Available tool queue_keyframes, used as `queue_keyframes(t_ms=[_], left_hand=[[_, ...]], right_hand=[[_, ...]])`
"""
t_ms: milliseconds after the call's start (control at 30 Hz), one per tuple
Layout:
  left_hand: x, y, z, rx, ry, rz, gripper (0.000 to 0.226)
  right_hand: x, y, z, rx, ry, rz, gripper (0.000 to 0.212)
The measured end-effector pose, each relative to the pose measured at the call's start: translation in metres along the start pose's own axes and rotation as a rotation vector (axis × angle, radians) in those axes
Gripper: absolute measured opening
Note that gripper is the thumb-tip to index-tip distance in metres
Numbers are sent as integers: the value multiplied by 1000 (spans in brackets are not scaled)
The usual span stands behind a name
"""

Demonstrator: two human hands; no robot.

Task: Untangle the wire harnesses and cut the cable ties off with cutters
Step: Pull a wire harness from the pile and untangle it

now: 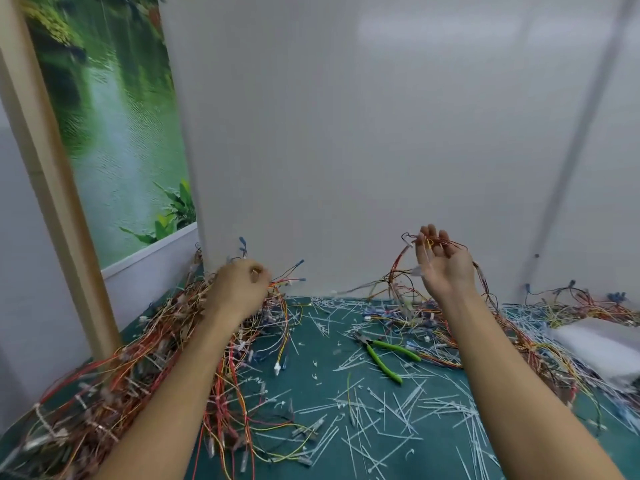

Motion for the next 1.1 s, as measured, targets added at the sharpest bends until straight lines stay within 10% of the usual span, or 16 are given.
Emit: queue_keyframes(t_ms=[167,400,567,867,1100], left_hand=[[93,109,-71,-1010,-86,-759,66],[79,115,-20,-283,-389,-1758,27],[67,115,-13,-210,-325,-1388,15],[96,150,-28,-592,-60,-881,18],[116,155,-41,-589,165,-625,27]], right_hand=[[30,26,-12,-68,96,103,25],[34,-6,-26,-154,139,-244,26],[17,-47,-28,-157,-8,-883,42],[28,-58,-37,-301,-154,-1450,39],[44,-71,-26,-51,118,-761,36]])
Point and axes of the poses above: each hand's wrist, its own z-axis towards the middle knuckle, its own y-axis out of the palm, x = y × z, the point moved 9 cm from there along z, towards the middle knuckle, and after that the axes turned 11 degrees about z, right-handed, at the moved point
